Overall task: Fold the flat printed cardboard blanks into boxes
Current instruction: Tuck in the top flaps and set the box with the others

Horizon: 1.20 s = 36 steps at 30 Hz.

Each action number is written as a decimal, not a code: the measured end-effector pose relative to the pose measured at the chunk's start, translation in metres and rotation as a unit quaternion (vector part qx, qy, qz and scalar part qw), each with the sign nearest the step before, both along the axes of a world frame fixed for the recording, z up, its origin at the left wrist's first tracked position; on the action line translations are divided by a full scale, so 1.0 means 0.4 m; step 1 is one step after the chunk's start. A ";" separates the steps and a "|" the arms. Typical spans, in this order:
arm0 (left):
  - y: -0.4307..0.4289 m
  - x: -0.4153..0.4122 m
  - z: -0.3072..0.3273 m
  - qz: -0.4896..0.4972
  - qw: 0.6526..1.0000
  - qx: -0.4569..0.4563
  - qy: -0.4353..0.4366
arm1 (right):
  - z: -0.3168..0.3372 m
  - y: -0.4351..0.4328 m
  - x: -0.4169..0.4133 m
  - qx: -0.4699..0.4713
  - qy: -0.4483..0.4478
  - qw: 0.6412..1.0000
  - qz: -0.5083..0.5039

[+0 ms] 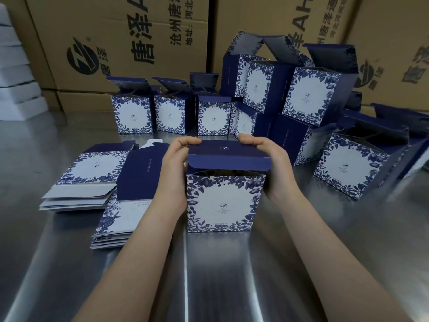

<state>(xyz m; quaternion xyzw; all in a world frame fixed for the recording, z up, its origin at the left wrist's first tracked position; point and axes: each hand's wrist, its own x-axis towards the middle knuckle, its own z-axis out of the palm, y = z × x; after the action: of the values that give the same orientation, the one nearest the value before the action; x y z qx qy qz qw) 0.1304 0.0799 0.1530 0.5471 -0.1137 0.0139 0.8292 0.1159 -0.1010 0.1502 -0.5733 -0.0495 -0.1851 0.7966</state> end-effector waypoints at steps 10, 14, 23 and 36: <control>-0.004 0.003 -0.003 0.018 1.000 0.008 0.003 | -0.015 0.003 -0.014 -0.083 -0.026 0.996 -0.035; 0.007 0.008 0.003 -0.006 0.999 -0.001 0.031 | -0.021 0.005 -0.004 -0.072 -0.021 0.996 -0.046; 0.010 0.013 -0.004 0.135 0.990 0.051 0.001 | -0.021 0.007 -0.001 -0.116 -0.053 0.982 -0.138; 0.016 0.032 -0.032 0.050 0.981 0.175 -0.072 | -0.044 0.016 -0.003 -0.259 -0.068 0.960 -0.085</control>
<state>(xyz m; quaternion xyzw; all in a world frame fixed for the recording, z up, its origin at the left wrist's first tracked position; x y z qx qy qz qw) 0.1432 0.0864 0.1402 0.6865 -0.1462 0.0742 0.7084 0.1148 -0.0947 0.1326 -0.7480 -0.1008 -0.2710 0.5974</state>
